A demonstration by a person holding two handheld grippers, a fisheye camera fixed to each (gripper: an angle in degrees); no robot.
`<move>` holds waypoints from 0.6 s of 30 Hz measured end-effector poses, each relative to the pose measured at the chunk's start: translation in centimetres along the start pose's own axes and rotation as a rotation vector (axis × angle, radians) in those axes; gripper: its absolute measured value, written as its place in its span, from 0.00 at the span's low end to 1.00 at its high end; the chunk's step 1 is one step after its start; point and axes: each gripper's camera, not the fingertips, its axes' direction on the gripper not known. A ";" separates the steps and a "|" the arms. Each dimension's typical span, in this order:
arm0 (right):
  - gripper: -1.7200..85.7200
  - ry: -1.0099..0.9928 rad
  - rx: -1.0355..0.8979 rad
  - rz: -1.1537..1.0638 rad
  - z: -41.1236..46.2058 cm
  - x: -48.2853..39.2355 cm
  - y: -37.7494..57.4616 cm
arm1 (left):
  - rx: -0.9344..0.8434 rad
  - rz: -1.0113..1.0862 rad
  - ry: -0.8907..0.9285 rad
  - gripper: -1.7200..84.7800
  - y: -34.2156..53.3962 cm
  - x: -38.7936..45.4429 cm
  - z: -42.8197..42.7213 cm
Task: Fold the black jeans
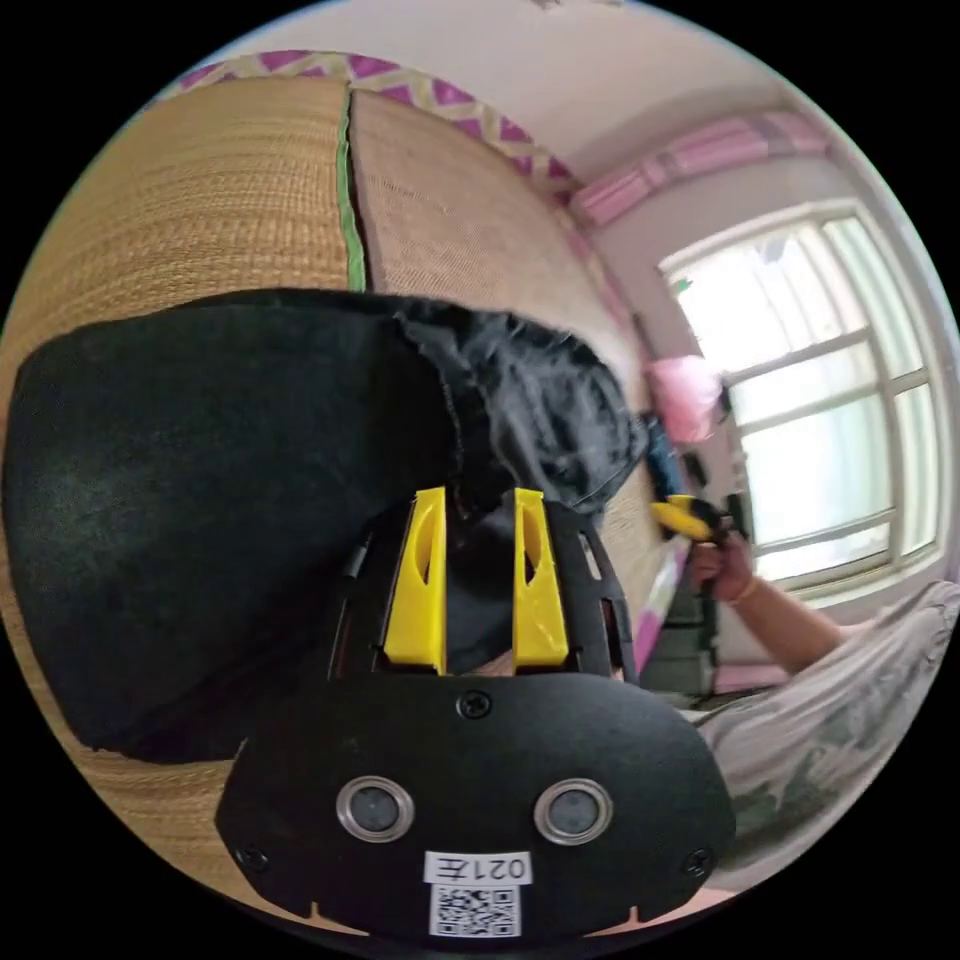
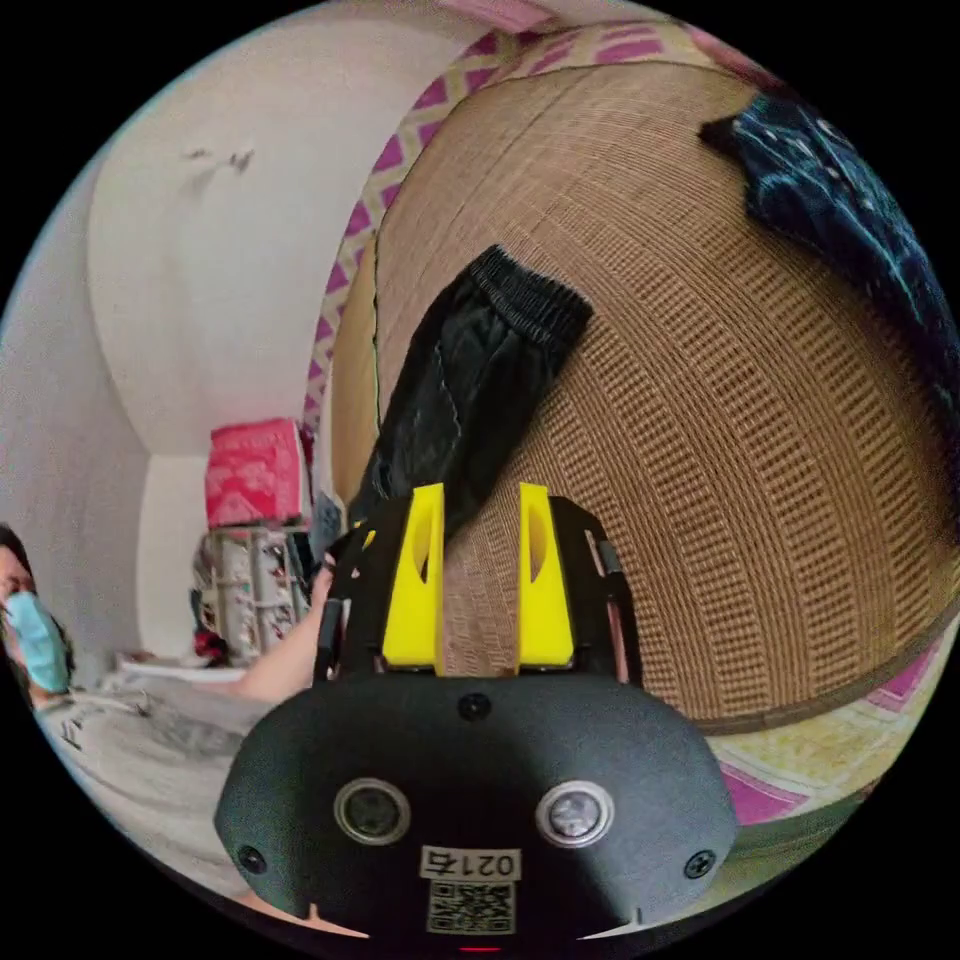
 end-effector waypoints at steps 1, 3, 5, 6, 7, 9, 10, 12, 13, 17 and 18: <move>0.17 -0.096 0.054 0.104 0.4 1.9 -0.7 | 0.009 -0.012 0.036 0.11 0.0 -0.1 -0.4; 0.18 -0.174 0.116 0.187 1.4 3.9 -1.2 | -0.047 0.006 0.094 0.11 0.5 0.4 -1.3; 0.19 -0.191 0.159 0.220 2.6 4.8 -1.6 | -0.099 0.042 0.046 0.11 1.2 1.3 -2.2; 0.19 -0.217 0.180 0.224 3.5 5.1 -1.9 | -0.121 0.055 0.031 0.11 2.0 1.9 -3.1; 0.18 -0.230 0.223 0.224 4.0 5.2 -2.1 | -0.130 0.057 0.028 0.11 2.3 2.0 -3.5; 0.15 -0.197 0.243 0.253 4.5 5.4 -2.3 | -0.166 0.058 0.007 0.11 3.9 2.4 -5.4; 0.12 -0.228 0.274 0.236 4.9 5.6 -2.4 | -0.170 0.056 -0.001 0.10 4.3 2.4 -6.0; 0.09 -0.213 0.295 0.229 5.1 5.2 -2.5 | -0.170 0.043 -0.013 0.10 5.9 1.9 -8.5; 0.08 -0.157 0.300 0.198 5.1 3.8 -2.8 | -0.172 0.038 -0.019 0.10 6.3 1.6 -9.1; 0.07 0.018 0.276 -0.085 4.8 -5.0 -3.6 | -0.169 0.009 -0.071 0.08 9.2 -0.4 -13.7; 0.06 0.057 0.251 -0.217 5.2 -9.3 -3.4 | -0.150 0.000 -0.066 0.08 10.0 -1.1 -15.0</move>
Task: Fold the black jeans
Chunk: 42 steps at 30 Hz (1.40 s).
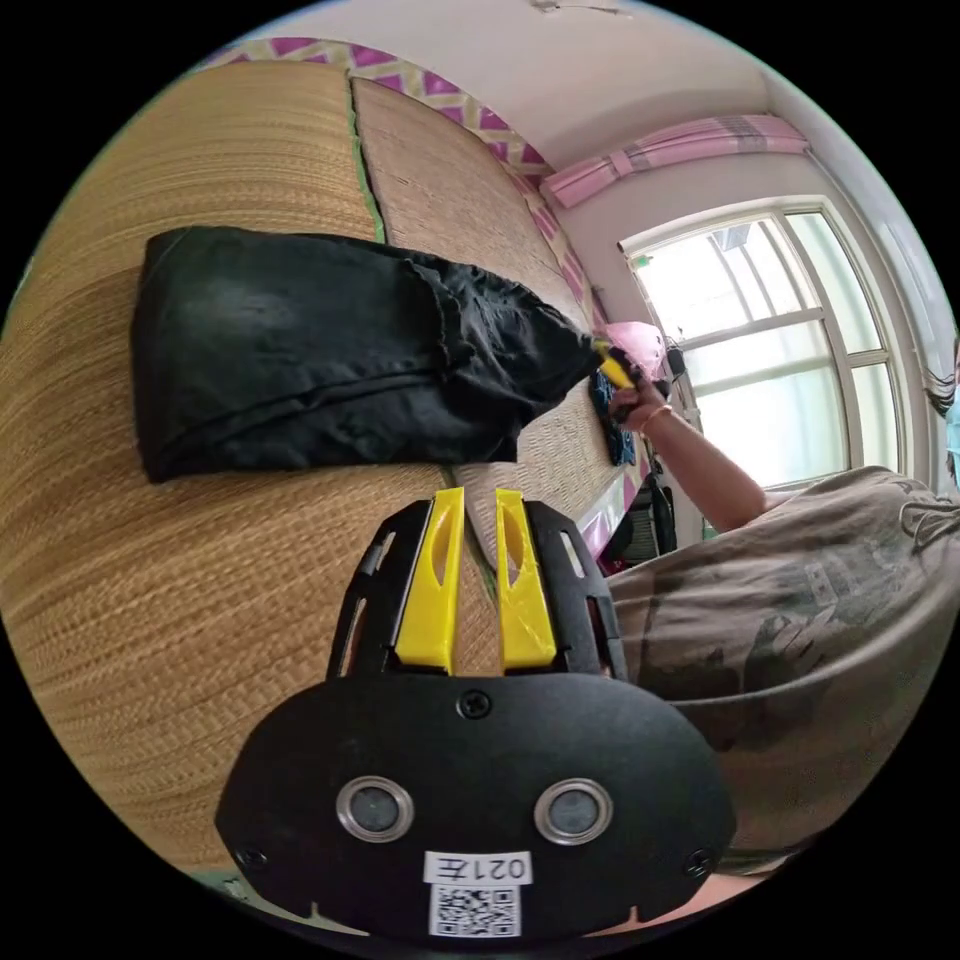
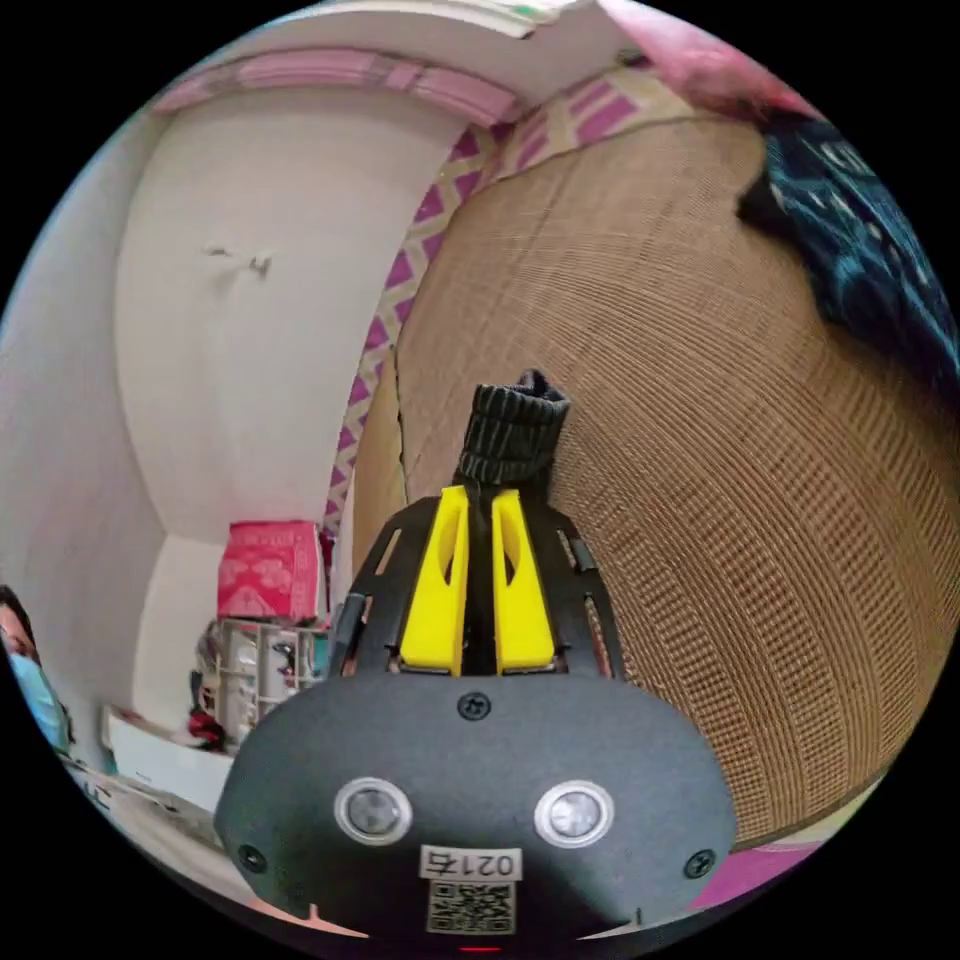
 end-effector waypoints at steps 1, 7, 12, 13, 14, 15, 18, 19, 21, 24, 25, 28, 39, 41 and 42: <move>0.06 0.010 -0.036 -0.149 0.6 -4.8 -0.3 | 0.010 -0.006 0.004 0.07 0.5 -0.4 -0.5; 0.07 0.086 -0.254 -0.847 9.2 -28.0 8.6 | 0.073 -0.026 0.045 0.04 4.9 -4.1 -4.9; 0.07 0.209 -0.476 -1.175 22.0 -34.5 21.1 | 0.124 -0.044 0.059 0.02 7.9 -7.2 -8.3; 0.07 0.246 -0.572 -1.180 25.8 -34.1 23.7 | 0.129 -0.049 0.060 0.02 8.3 -7.5 -8.6; 0.08 0.263 -0.631 -1.175 27.7 -33.7 24.8 | 0.143 -0.063 0.060 0.03 9.0 -8.2 -9.4; 0.08 0.301 -0.753 -1.150 31.3 -32.4 26.7 | 0.153 -0.077 0.061 0.03 9.7 -9.0 -10.1; 0.10 0.316 -0.846 -1.066 34.4 -30.4 28.3 | 0.171 -0.106 0.061 0.03 10.9 -10.7 -11.7; 0.10 0.297 -0.829 -1.046 33.8 -30.6 27.9 | 0.177 -0.109 0.063 0.03 11.0 -11.1 -12.0; 0.12 0.245 -0.859 -1.047 33.1 -30.6 27.5 | 0.189 -0.112 0.063 0.04 10.9 -12.5 -12.8; 0.14 0.135 -1.021 -1.025 32.2 -30.0 26.1 | 0.216 -0.117 0.060 0.05 9.1 -14.3 -12.9; 0.12 0.067 -1.044 -0.990 31.2 -29.9 24.5 | 0.223 -0.120 0.060 0.05 8.5 -14.7 -12.9; 0.09 0.020 -0.843 -0.822 26.2 -28.4 17.7 | 0.310 -0.184 0.022 0.08 5.5 -16.5 -13.1; 0.17 -0.174 -0.678 0.019 18.6 -5.0 2.0 | 0.143 -0.330 0.335 0.25 -1.7 -26.7 -6.2; 0.17 -0.186 -0.732 0.053 19.6 -3.2 2.0 | 0.076 -0.336 0.276 0.24 -2.6 -27.0 -5.9; 0.17 -0.160 -0.788 0.034 20.6 -2.9 2.3 | 0.034 -0.359 0.239 0.22 -3.0 -27.5 -5.7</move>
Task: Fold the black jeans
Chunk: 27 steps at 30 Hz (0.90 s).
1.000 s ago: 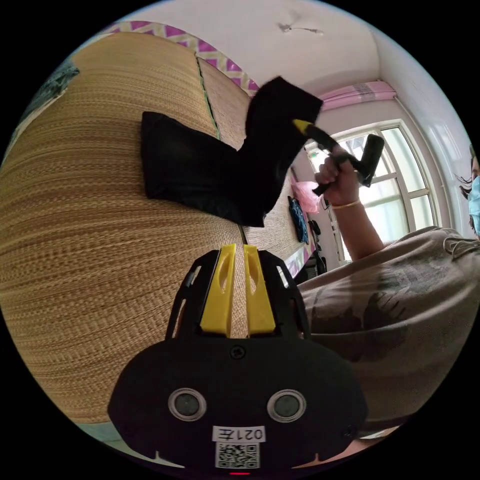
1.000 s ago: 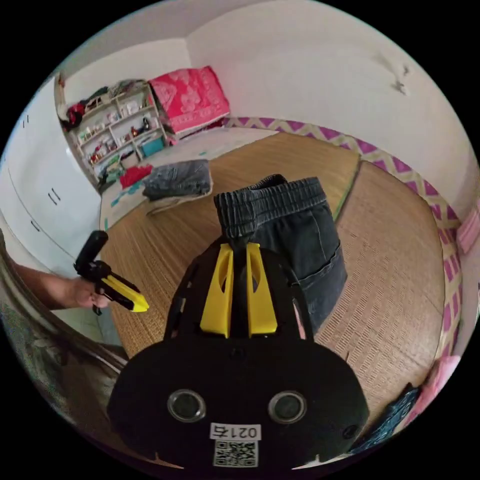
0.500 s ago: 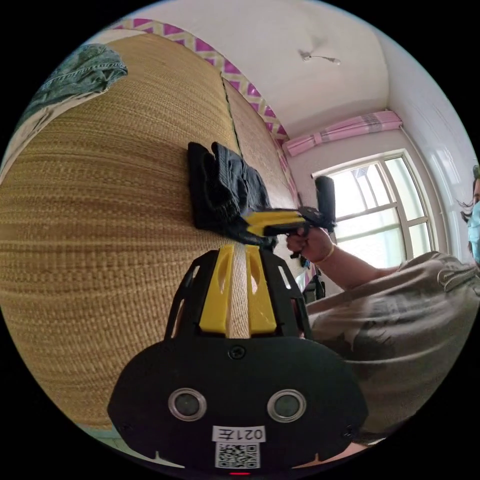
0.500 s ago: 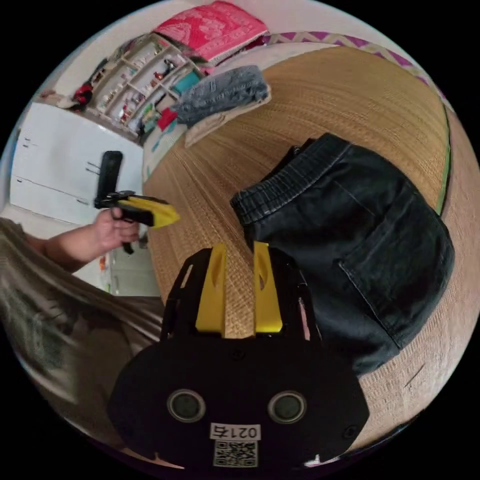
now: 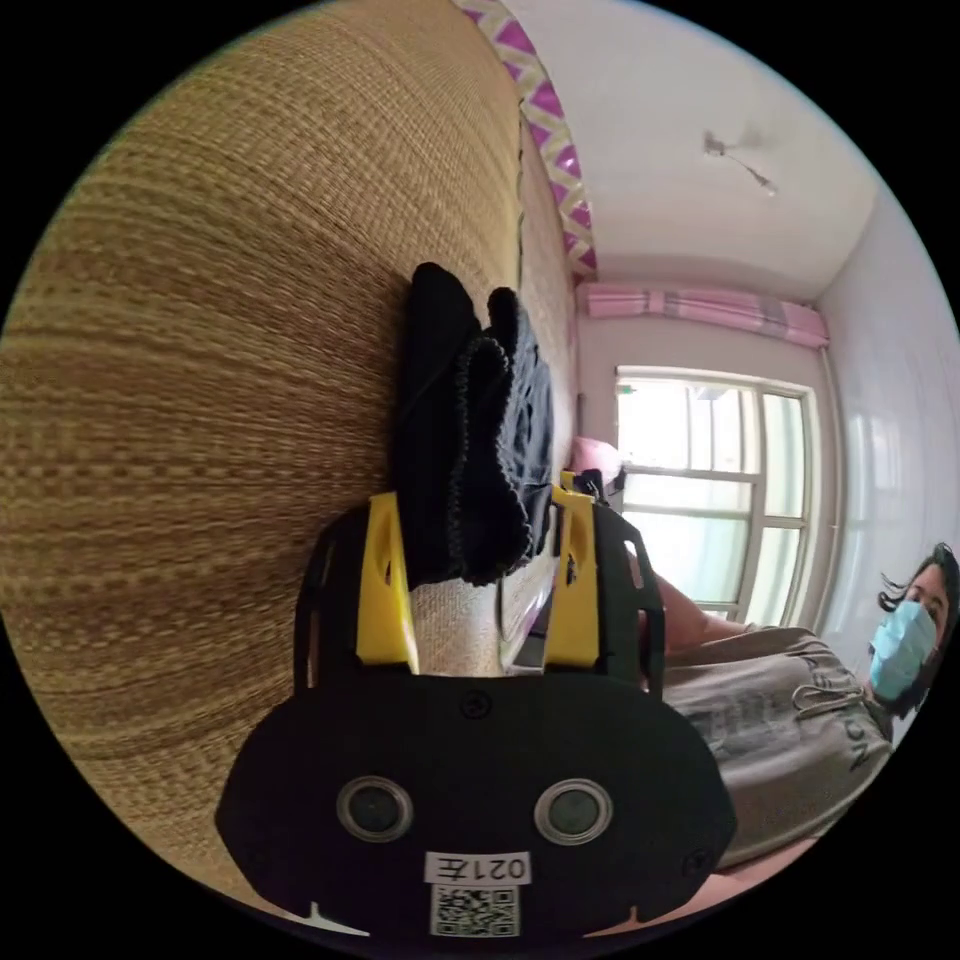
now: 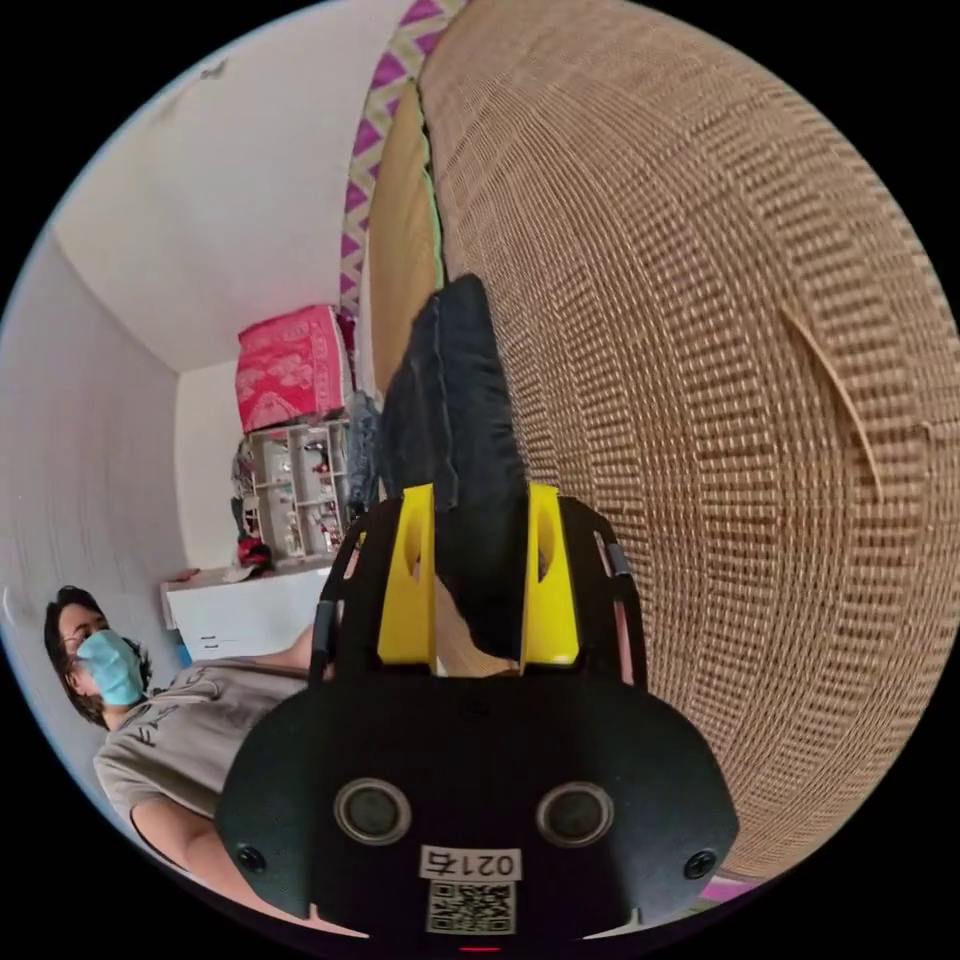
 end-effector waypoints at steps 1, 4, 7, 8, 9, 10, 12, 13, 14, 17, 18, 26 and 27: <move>0.16 -0.021 -0.037 -0.008 0.8 0.2 -0.4 | -0.013 -0.014 -0.012 0.20 -0.2 -0.3 0.1; 0.12 0.035 -0.072 0.007 1.5 -0.1 -1.1 | -0.045 -0.051 -0.037 0.13 -0.4 -1.4 0.3; 0.09 0.109 -0.066 -0.023 0.1 -2.1 -1.1 | -0.002 -0.018 -0.046 0.09 0.5 -0.6 0.1; 0.09 0.116 -0.058 -0.043 -0.4 -2.9 -1.0 | 0.025 -0.005 -0.031 0.08 1.2 0.1 -0.1; 0.09 0.104 -0.043 -0.085 -1.4 -4.5 -0.8 | 0.052 0.007 0.002 0.08 1.9 0.8 -0.5; 0.09 0.085 -0.033 -0.131 -2.5 -6.6 -0.6 | 0.067 0.018 0.016 0.08 2.3 1.3 -0.8; 0.08 0.106 -0.056 -0.214 -3.5 -10.3 -0.7 | 0.112 0.075 0.065 0.08 3.9 3.2 -2.8; 0.08 0.132 -0.090 -0.283 -3.7 -13.1 -1.2 | 0.120 0.088 0.076 0.08 4.4 3.6 -3.5; 0.08 0.144 -0.109 -0.314 -3.7 -14.6 -1.5 | 0.144 0.117 0.094 0.08 5.4 4.4 -5.3; 0.08 0.150 -0.188 -0.444 -2.0 -21.6 -3.4 | 0.238 0.155 0.110 0.08 8.3 5.6 -11.6; 0.08 0.131 -0.214 -0.487 -0.5 -24.3 -4.4 | 0.293 0.164 0.093 0.08 9.6 6.0 -14.7; 0.08 0.035 -0.355 -0.773 16.0 -41.6 -12.2 | 0.667 0.180 -0.129 0.08 15.3 7.0 -34.7; 0.08 0.035 -0.363 -0.803 18.8 -43.7 -13.3 | 0.718 0.149 -0.141 0.08 15.5 6.0 -36.7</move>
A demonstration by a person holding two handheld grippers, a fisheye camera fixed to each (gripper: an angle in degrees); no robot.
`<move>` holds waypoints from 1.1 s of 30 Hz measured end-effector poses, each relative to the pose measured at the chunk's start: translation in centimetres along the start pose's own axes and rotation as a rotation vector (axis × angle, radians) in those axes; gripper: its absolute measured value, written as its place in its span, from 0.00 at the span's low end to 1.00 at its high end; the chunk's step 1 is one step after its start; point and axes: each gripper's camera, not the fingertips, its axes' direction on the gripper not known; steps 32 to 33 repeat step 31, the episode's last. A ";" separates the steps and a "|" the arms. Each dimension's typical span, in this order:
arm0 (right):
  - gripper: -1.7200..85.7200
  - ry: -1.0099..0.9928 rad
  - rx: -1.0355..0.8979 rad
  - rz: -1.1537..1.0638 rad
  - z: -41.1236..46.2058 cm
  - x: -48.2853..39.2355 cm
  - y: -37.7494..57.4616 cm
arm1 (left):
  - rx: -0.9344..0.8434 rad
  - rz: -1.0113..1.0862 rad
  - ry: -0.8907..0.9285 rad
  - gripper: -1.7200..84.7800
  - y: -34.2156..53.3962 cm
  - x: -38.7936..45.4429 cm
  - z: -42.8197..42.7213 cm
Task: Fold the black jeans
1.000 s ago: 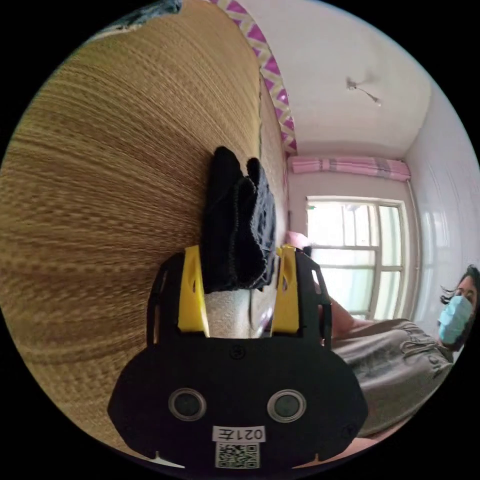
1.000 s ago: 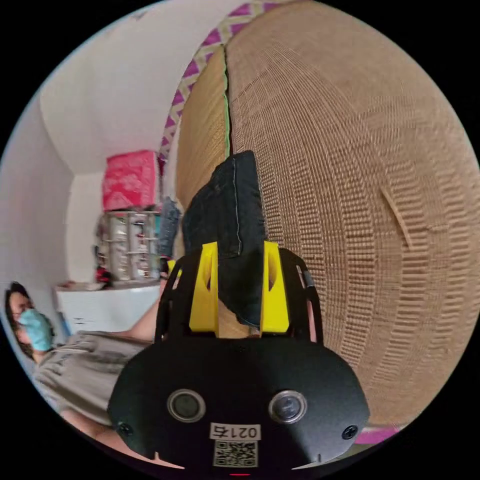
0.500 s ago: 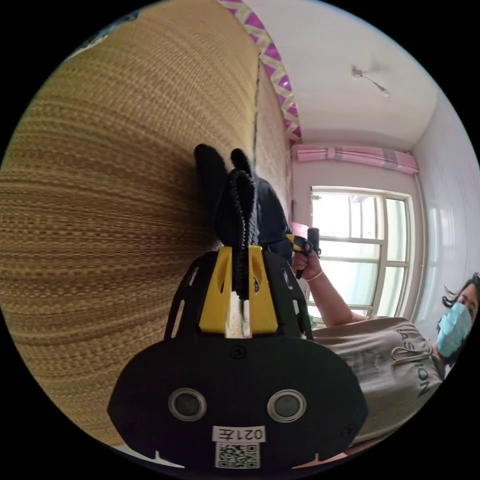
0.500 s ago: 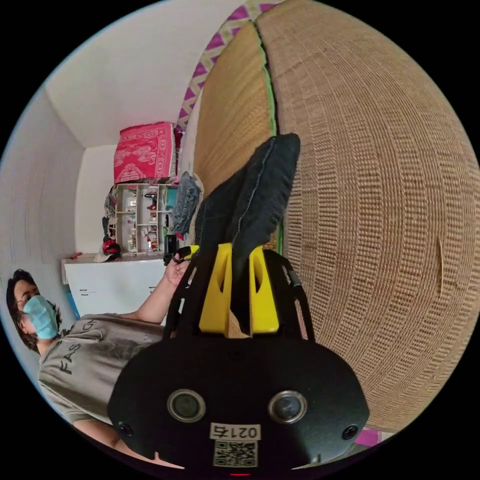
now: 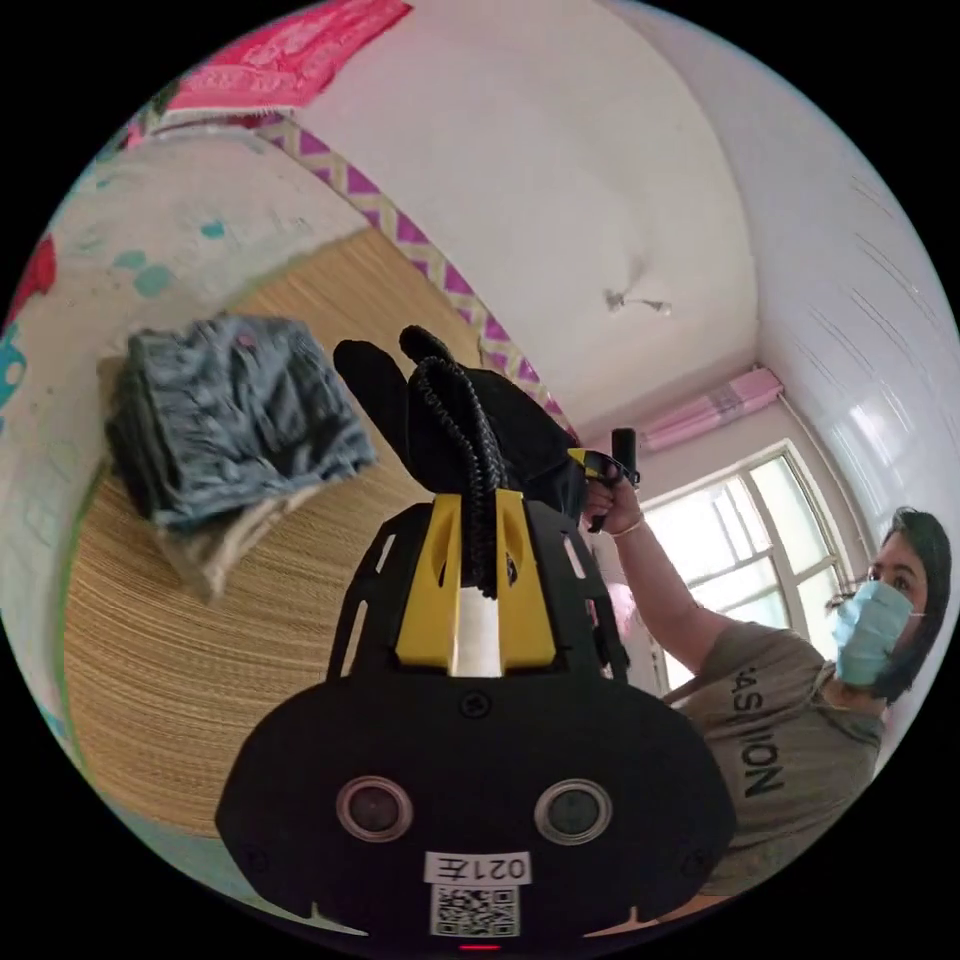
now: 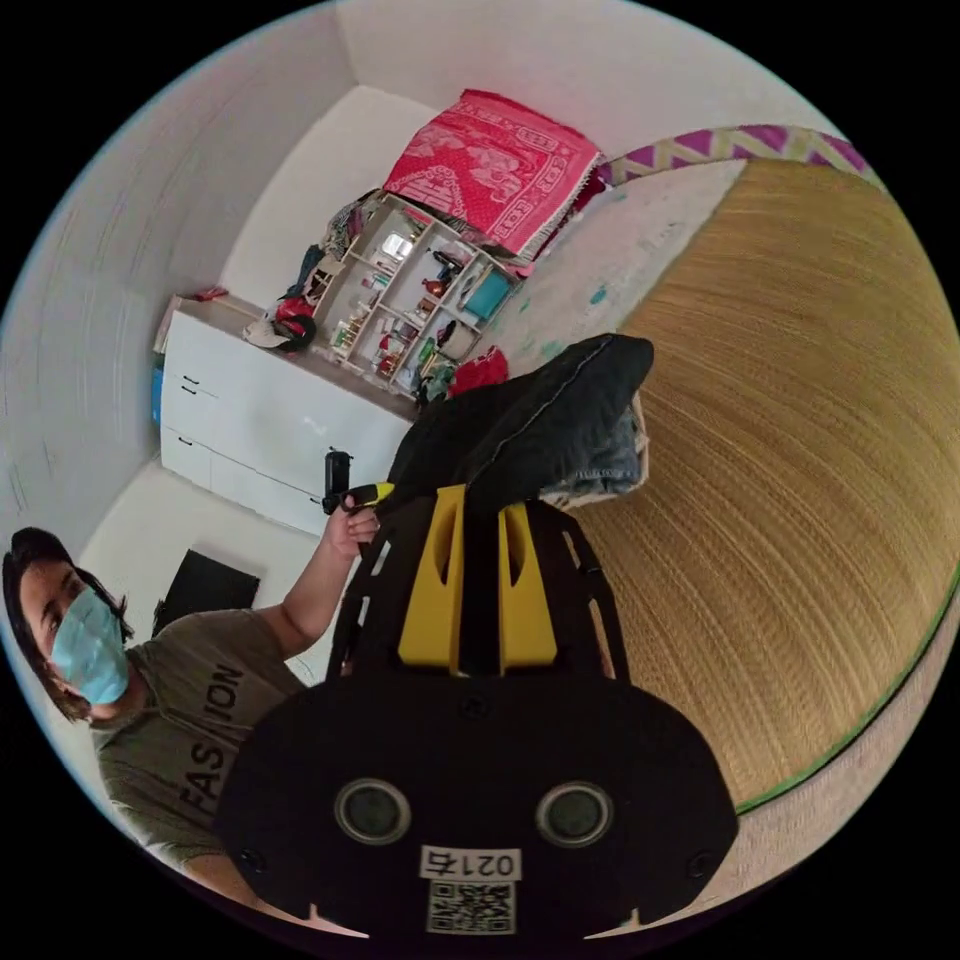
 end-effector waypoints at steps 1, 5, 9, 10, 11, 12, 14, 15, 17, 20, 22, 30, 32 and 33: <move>0.09 0.011 0.002 -0.008 1.8 0.0 -2.5 | 0.022 -0.016 -0.007 0.08 -0.4 -0.8 -0.6; 0.11 0.065 -0.050 0.064 6.6 2.1 -7.2 | 0.131 -0.278 -0.038 0.12 -0.3 -11.0 -1.3; 0.08 0.100 -0.138 0.106 9.3 4.3 -5.3 | 0.254 -0.480 0.073 0.09 6.4 -18.0 -1.4; 0.08 0.077 -0.151 0.107 9.2 4.7 -3.6 | 0.260 -0.479 0.080 0.09 7.2 -18.2 -1.5; 0.08 0.063 -0.161 0.109 9.0 4.9 -2.6 | 0.242 -0.439 0.090 0.07 8.3 -18.0 -1.6; 0.07 0.037 -0.170 0.104 8.4 5.0 -0.4 | 0.190 -0.400 0.089 0.06 9.2 -17.4 -1.4; 0.06 0.032 -0.169 0.111 6.9 5.1 3.5 | 0.095 -0.347 0.067 0.05 10.7 -15.9 -0.6; 0.05 0.042 -0.162 0.120 5.7 5.0 6.6 | 0.022 -0.317 0.055 0.03 11.7 -14.6 0.2; 0.03 0.060 -0.151 0.155 3.9 4.9 11.7 | -0.080 -0.282 0.057 0.02 13.5 -12.5 2.0; 0.02 0.096 -0.101 0.258 0.7 4.5 21.1 | -0.233 -0.234 0.065 0.01 16.3 -8.6 6.0; 0.03 0.208 -0.019 0.353 -2.4 3.1 28.8 | -0.291 -0.214 0.078 0.01 18.0 -6.3 8.6; 0.11 0.587 0.314 0.688 -13.9 -6.5 51.7 | -0.605 0.008 0.172 0.01 22.5 6.9 23.6; 0.11 0.670 0.353 0.744 -15.6 -7.9 55.0 | -0.619 0.030 0.184 0.01 22.7 8.0 24.6; 0.11 0.670 0.353 0.744 -15.6 -7.9 55.0 | -0.619 0.030 0.184 0.01 22.7 8.0 24.6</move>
